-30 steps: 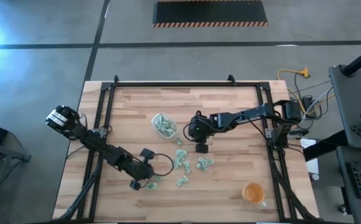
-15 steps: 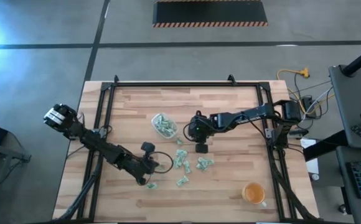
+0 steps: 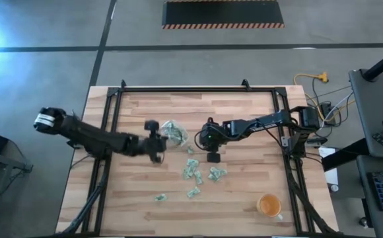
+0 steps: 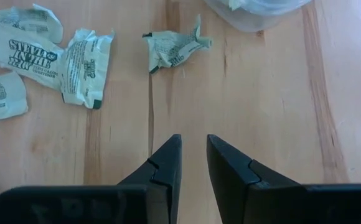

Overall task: Pick and place Stevia / Truvia into bins
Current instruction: Put the stevia packet into the transparent bin

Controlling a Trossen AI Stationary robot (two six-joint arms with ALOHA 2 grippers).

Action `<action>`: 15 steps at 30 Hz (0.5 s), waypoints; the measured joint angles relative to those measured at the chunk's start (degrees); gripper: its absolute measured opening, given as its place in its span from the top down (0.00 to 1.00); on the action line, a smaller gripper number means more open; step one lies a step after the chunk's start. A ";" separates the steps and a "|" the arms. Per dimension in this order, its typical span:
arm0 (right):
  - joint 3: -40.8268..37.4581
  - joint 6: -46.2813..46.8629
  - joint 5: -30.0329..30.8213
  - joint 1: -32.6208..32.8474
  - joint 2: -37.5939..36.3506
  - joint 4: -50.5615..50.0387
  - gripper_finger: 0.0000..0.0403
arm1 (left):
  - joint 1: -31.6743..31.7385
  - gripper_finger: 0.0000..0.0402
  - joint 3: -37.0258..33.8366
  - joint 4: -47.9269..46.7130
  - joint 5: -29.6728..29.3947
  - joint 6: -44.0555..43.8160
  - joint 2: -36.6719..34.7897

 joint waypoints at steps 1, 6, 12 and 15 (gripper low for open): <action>0.00 -0.02 -0.02 0.00 0.00 0.26 0.84 | 2.36 1.00 -0.03 0.12 1.49 1.51 -0.59; 0.00 -0.48 -0.02 0.00 0.00 0.96 0.84 | 13.46 1.00 -0.25 3.34 12.62 8.10 -1.26; -0.02 -0.68 -0.02 0.00 0.00 1.03 0.84 | 21.04 1.00 -0.33 7.26 23.32 11.51 2.82; -0.01 -0.80 -0.02 0.00 0.00 1.09 0.84 | 22.26 1.00 0.18 9.16 24.58 12.74 5.88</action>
